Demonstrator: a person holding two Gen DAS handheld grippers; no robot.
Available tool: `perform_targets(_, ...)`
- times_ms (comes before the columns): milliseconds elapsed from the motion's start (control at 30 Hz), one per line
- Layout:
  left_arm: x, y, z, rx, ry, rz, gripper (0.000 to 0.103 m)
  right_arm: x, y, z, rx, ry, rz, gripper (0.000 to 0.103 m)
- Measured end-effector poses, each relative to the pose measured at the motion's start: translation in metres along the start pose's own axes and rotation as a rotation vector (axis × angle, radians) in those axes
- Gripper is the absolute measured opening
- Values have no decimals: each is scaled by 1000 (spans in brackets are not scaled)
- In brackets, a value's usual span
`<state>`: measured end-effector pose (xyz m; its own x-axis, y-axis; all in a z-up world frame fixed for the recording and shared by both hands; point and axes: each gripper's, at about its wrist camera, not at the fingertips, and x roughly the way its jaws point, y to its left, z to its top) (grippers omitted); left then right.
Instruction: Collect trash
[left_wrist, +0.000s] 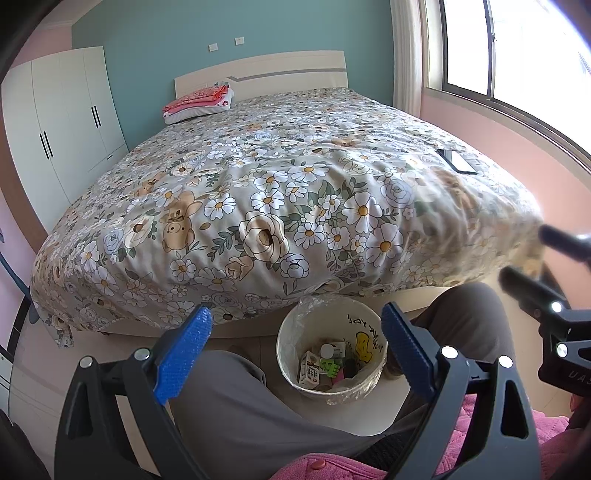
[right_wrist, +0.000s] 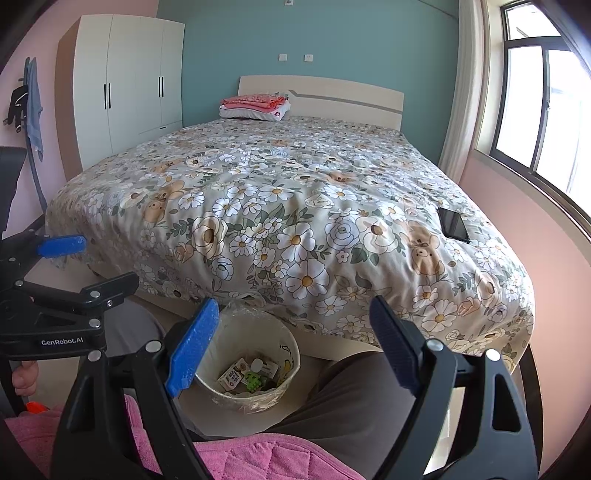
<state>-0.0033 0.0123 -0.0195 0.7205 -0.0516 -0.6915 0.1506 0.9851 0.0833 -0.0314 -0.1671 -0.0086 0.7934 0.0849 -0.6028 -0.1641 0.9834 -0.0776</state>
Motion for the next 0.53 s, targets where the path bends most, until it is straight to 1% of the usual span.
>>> perform_targets(200, 1, 2, -1, 0, 3, 5, 94, 2, -2, -2, 6, 10, 8, 83)
perform_targets(533, 3, 2, -3, -4, 9, -13, 94, 3, -2, -2, 6, 13, 10, 83)
